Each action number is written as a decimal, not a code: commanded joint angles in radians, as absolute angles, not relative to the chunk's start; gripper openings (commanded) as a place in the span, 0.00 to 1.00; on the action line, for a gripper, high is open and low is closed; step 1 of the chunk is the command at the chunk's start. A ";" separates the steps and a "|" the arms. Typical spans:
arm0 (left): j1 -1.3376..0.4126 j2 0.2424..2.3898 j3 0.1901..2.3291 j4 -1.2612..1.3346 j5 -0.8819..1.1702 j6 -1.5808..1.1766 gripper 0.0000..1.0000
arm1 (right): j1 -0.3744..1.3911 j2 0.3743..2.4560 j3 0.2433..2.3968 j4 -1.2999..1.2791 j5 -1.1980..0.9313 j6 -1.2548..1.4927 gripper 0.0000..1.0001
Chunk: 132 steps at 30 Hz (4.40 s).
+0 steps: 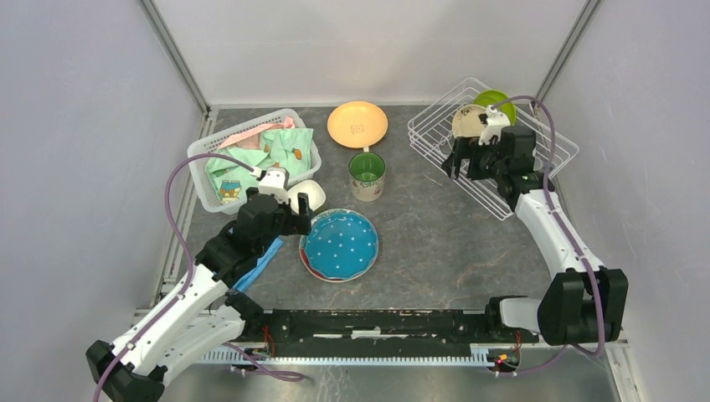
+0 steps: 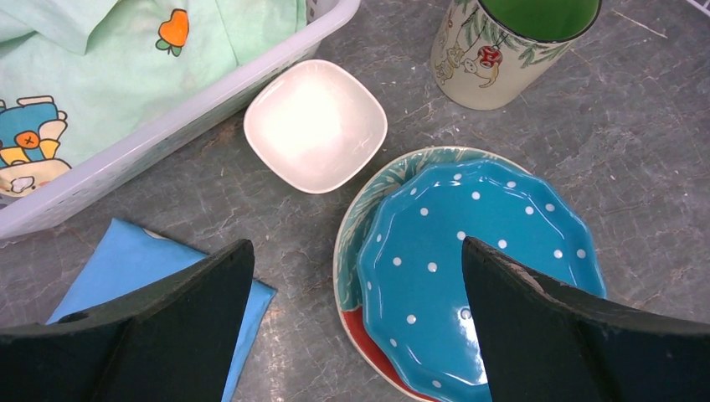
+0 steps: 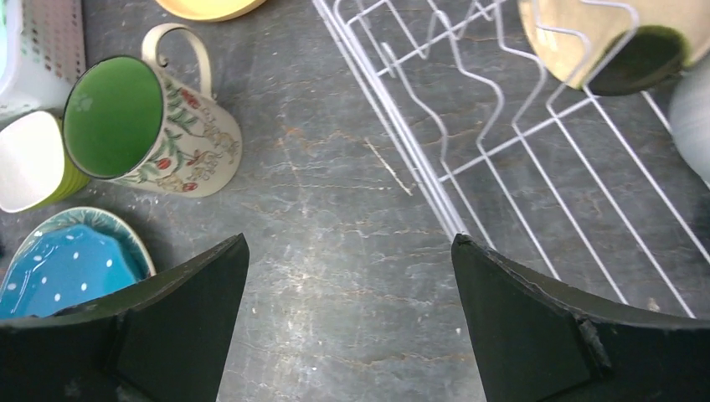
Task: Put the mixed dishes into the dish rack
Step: Place the cup on the dish rack, then pick up the cup at the center of the board.
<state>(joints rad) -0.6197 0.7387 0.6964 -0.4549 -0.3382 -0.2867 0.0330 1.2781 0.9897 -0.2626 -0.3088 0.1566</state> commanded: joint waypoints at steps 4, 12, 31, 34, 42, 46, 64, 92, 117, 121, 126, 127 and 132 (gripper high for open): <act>-0.625 0.721 0.715 -0.448 -0.383 -0.275 1.00 | 0.185 1.251 0.936 -0.173 -0.198 0.183 0.98; -0.625 0.763 0.742 -0.407 -0.354 -0.254 0.98 | 0.303 1.265 0.919 -0.132 -0.088 0.256 0.73; -0.660 1.539 1.348 -0.269 -0.028 -0.071 0.79 | 0.316 1.158 0.783 -0.062 0.035 0.313 0.98; -0.685 1.615 1.374 -0.245 -0.031 -0.061 0.77 | 0.313 1.171 0.774 -0.072 0.003 0.319 0.98; -0.726 1.799 1.433 -0.221 -0.033 -0.045 0.65 | 0.309 1.109 0.696 -0.007 -0.055 0.308 0.97; -0.726 1.870 1.451 -0.222 -0.048 -0.047 0.58 | 0.303 1.066 0.668 0.018 -0.030 0.296 0.97; -0.726 1.840 1.511 -0.247 0.026 -0.100 0.02 | 0.296 0.963 0.593 0.127 -0.030 0.284 0.98; -0.709 1.346 1.196 0.183 0.537 -0.165 0.02 | 0.126 1.126 0.584 0.753 -0.744 0.669 0.83; -0.712 1.169 1.062 0.364 0.924 0.089 0.02 | 0.176 1.341 0.472 1.796 -0.787 1.343 0.90; -0.712 1.169 1.068 0.363 0.939 0.094 0.02 | 0.186 1.375 0.503 1.825 -0.788 1.373 0.87; -0.712 1.174 1.071 0.363 0.954 0.105 0.02 | 0.221 1.419 0.577 1.877 -0.822 1.398 0.84; -0.712 1.175 1.071 0.363 0.956 0.107 0.02 | 0.229 1.424 0.592 1.877 -0.833 1.396 0.83; -0.713 1.173 1.059 0.385 0.955 0.125 0.02 | 0.268 1.439 0.610 1.896 -0.814 1.422 0.77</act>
